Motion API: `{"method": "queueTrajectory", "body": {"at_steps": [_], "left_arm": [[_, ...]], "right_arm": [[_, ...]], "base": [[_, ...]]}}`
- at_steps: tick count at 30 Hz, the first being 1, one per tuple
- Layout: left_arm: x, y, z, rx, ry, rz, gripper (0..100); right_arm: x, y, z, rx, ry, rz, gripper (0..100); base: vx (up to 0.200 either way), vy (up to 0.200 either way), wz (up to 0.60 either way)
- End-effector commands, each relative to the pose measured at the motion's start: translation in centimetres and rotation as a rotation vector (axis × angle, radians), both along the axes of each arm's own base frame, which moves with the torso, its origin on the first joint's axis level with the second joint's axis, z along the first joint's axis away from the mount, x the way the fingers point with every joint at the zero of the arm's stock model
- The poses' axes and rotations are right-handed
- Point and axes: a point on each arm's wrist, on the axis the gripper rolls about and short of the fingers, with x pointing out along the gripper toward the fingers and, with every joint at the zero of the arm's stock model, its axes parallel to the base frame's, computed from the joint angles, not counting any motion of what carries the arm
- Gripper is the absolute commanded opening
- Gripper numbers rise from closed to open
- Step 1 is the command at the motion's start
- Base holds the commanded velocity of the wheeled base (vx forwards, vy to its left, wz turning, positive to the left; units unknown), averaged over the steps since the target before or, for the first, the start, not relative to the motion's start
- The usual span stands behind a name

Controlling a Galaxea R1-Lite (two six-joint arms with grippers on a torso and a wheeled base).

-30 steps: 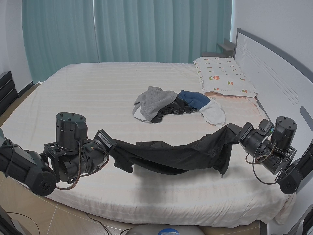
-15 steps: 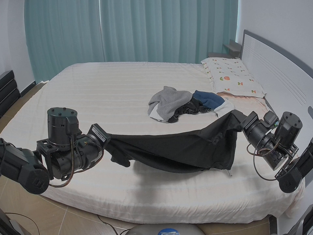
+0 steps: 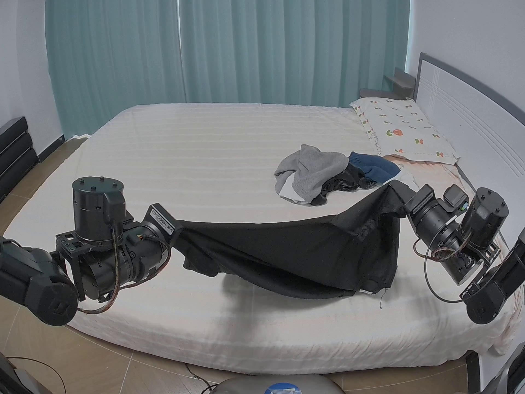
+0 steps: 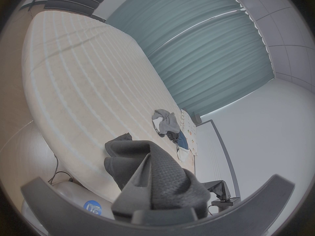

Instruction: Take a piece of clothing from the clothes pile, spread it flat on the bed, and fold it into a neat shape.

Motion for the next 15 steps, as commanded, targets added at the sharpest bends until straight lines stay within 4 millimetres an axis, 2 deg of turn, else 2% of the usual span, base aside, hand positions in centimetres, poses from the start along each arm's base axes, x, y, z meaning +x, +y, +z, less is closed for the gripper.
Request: {"method": "queueTrajectory", "body": {"at_steps": [1,15], "left_arm": [[0.01,0.00,-0.02,0.000,0.000,0.001,0],[-0.05,-0.02,0.06,-0.001,-0.002,-0.002,0]], "right_arm": [[0.20,-0.07,-0.13,0.005,0.002,-0.004,0],[-0.12,0.17,0.39,0.017,-0.019,0.008,0]], "base": [[0.000,0.200,0.00],[0.000,0.200,0.00]]}}
